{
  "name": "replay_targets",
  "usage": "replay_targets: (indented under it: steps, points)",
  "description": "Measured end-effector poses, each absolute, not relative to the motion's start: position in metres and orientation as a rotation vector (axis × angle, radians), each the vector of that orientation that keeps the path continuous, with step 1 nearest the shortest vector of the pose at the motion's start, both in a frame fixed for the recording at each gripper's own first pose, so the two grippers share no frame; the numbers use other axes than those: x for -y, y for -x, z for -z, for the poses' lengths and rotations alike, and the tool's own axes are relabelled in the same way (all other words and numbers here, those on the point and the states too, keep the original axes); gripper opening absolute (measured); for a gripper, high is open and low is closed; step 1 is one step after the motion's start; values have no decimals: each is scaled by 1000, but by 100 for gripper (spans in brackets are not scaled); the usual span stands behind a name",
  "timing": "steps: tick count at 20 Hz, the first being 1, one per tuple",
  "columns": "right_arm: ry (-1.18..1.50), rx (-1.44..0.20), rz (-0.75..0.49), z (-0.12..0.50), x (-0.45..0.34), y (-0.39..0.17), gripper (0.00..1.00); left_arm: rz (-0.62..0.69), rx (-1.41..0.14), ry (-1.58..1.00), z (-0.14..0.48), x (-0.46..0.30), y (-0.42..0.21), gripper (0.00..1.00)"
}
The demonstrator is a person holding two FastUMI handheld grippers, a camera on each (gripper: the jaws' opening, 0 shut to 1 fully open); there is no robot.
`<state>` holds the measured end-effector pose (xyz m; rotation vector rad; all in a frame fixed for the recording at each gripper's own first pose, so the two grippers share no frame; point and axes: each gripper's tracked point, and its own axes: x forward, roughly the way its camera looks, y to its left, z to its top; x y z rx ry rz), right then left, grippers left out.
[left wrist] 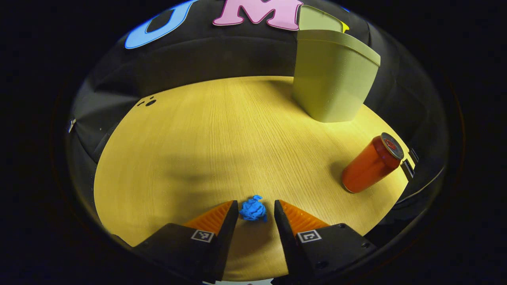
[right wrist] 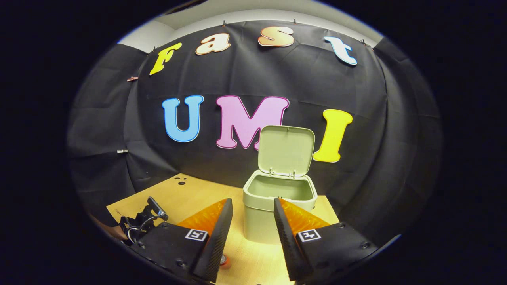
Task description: Press the lid of the desktop garbage bin to open it, pick up the crumpled paper on the desktop and throw it into the bin, then pick up the pop can on the desktop and drop it into the bin, and finally close the garbage bin lid.
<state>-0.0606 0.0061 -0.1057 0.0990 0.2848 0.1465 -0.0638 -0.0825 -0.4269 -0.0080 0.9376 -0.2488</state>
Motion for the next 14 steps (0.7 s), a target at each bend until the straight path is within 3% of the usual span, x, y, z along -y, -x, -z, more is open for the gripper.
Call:
replay_targets:
  steps: [1, 2, 3, 4, 12, 13, 14]
  points:
    - [-98, -286, -146, 107, -6, 61, 67, 250, -943, 3, 429, 85, 64, 59]
    - [-98, -286, -145, 106, -5, 61, 67, 250, -950, -1, 431, 85, 65, 48]
    - [-97, -287, -145, 107, -5, 62, 67, 251, -956, -5, 432, 85, 65, 46]
    - [-97, -288, -144, 107, -4, 63, 67, 255, -955, -5, 432, 85, 65, 36]
    - [-106, -314, -151, 121, -9, 62, 67, 256, -811, 27, 368, 71, 33, 36]
    - [-106, -317, -153, 122, -11, 63, 67, 260, -775, 34, 353, 69, 26, 40]
    - [-106, -320, -153, 124, -11, 63, 67, 261, -738, 40, 338, 68, 18, 36]
